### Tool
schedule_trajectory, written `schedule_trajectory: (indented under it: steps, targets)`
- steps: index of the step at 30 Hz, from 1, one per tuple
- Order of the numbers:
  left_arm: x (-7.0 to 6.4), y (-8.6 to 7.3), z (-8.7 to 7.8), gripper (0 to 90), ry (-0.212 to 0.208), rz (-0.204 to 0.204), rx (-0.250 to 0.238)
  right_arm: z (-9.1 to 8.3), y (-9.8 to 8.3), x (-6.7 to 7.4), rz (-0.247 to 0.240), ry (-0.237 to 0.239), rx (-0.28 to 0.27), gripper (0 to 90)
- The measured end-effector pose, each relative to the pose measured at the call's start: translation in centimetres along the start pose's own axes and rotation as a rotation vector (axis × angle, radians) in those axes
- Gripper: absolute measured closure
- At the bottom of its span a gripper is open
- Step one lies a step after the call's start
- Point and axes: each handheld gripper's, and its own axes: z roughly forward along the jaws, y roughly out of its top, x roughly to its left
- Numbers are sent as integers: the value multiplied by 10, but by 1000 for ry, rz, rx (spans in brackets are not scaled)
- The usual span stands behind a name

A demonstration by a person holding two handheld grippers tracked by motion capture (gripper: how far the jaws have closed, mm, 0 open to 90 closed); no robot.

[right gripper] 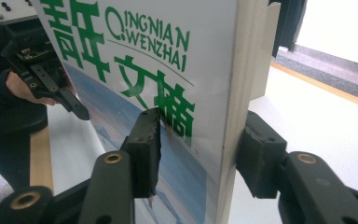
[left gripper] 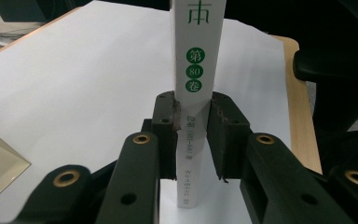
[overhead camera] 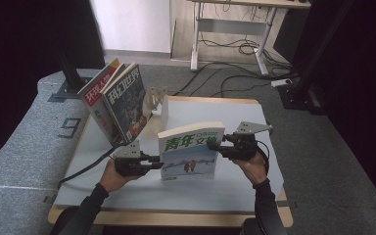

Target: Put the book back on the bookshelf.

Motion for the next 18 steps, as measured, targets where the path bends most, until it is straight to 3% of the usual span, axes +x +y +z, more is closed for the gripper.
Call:
schedule_trajectory:
  steps: [5, 9, 18]
  targets:
    - [2, 9, 2, 682, -19, 5, -28, -1, 1, 1, -5, 0, 4, 557]
    - [2, 21, 7, 667, -16, 15, 5, -2, 1, 1, -10, 2, 6, 567]
    - [9, 40, 15, 637, -49, -43, 52, -2, 0, 1, -10, 1, -2, 586]
